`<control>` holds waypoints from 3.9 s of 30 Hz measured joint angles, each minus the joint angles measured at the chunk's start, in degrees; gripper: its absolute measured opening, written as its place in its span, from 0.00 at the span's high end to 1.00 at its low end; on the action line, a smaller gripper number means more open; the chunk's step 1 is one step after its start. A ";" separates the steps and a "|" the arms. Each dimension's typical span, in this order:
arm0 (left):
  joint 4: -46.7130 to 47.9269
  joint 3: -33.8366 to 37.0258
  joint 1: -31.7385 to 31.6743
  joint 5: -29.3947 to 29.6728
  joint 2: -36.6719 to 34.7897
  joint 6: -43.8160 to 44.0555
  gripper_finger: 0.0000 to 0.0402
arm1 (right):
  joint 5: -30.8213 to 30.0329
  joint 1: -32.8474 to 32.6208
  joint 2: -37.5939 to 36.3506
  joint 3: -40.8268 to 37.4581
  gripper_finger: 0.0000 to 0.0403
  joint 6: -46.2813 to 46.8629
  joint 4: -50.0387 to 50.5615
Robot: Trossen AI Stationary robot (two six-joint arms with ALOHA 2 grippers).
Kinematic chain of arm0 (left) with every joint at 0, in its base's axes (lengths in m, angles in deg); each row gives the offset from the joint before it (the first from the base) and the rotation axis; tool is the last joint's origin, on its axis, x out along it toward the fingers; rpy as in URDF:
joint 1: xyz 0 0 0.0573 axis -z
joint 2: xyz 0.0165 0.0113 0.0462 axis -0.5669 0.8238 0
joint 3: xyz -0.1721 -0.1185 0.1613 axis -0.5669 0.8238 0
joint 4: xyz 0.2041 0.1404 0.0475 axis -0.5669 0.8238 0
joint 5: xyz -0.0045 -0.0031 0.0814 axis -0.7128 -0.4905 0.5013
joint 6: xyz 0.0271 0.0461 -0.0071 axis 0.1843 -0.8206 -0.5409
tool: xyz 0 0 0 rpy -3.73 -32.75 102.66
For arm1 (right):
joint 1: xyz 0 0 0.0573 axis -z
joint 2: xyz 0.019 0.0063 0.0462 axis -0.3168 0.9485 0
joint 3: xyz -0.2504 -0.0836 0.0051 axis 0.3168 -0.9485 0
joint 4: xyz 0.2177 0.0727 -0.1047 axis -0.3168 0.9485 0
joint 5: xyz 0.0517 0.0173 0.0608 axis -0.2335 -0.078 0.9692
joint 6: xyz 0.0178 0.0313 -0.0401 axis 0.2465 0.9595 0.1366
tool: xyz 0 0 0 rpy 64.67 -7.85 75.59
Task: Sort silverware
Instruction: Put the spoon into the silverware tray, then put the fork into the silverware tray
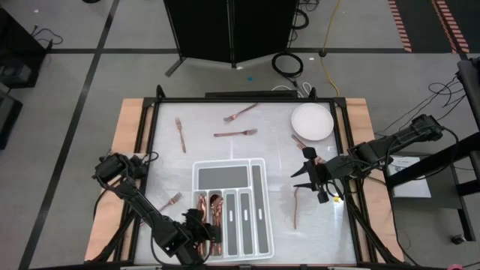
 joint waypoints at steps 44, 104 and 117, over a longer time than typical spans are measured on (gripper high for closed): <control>10.95 -0.02 -9.32 11.72 -16.09 -38.36 0.55 | 0.05 0.01 -0.02 0.00 0.65 1.55 1.05; -56.79 50.72 -18.33 -8.91 -58.63 -123.35 0.55 | 3.25 8.90 26.69 0.04 0.65 -22.24 -59.67; -58.61 52.29 -18.08 -6.42 -59.59 -120.35 0.55 | 2.89 13.22 33.24 4.54 0.65 -16.50 -58.92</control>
